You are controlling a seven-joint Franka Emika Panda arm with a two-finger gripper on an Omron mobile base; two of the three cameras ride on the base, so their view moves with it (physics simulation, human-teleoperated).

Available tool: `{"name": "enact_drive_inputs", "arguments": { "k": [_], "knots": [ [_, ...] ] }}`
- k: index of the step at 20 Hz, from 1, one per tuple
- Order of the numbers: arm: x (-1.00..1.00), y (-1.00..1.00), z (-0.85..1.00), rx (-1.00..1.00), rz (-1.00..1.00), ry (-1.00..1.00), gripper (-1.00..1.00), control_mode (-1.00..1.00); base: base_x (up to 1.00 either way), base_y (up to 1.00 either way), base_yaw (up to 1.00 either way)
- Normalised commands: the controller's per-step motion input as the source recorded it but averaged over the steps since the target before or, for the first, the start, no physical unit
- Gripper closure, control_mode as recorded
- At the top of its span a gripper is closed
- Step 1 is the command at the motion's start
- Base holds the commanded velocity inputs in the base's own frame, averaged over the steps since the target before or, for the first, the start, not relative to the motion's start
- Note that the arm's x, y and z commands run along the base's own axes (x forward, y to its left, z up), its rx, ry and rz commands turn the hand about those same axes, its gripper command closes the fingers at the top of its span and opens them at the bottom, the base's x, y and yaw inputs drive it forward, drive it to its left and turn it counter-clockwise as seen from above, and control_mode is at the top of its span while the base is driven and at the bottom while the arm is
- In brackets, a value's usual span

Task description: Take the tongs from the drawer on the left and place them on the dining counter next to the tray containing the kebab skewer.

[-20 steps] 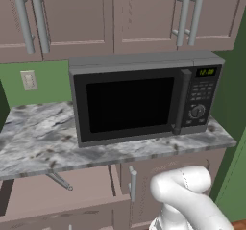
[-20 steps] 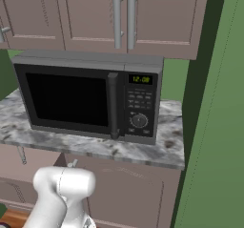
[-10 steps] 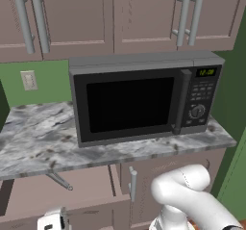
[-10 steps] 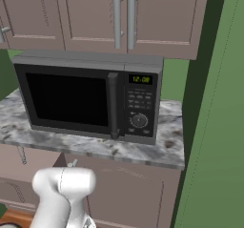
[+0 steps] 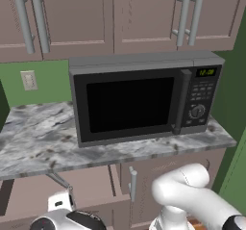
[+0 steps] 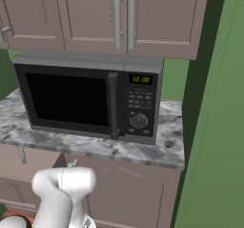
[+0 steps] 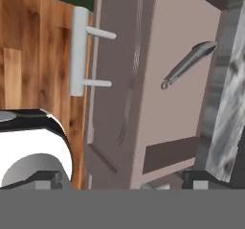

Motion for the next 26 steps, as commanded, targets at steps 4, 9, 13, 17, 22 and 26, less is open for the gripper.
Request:
{"name": "enact_drive_inputs", "arguments": {
  "k": [4,9,13,17,22,26],
  "knots": [
    [0.43,0.0,0.0,0.0,0.0,0.14,-1.0,-1.0,0.0,0.0,0.0],
    [0.32,0.0,0.0,0.01,0.0,0.14,-1.0,-1.0,0.0,0.0,0.0],
    [0.26,0.0,0.0,0.03,0.0,0.21,-1.0,-1.0,0.0,0.0,0.0],
    [0.19,0.0,0.0,0.03,0.0,0.3,-1.0,-1.0,0.0,0.0,0.0],
    [0.16,0.0,0.0,0.09,0.0,0.28,-1.0,-1.0,0.0,0.0,0.0],
    [0.17,0.0,-0.01,0.01,0.0,0.25,-1.0,-1.0,0.0,0.0,0.0]
  ]
}}
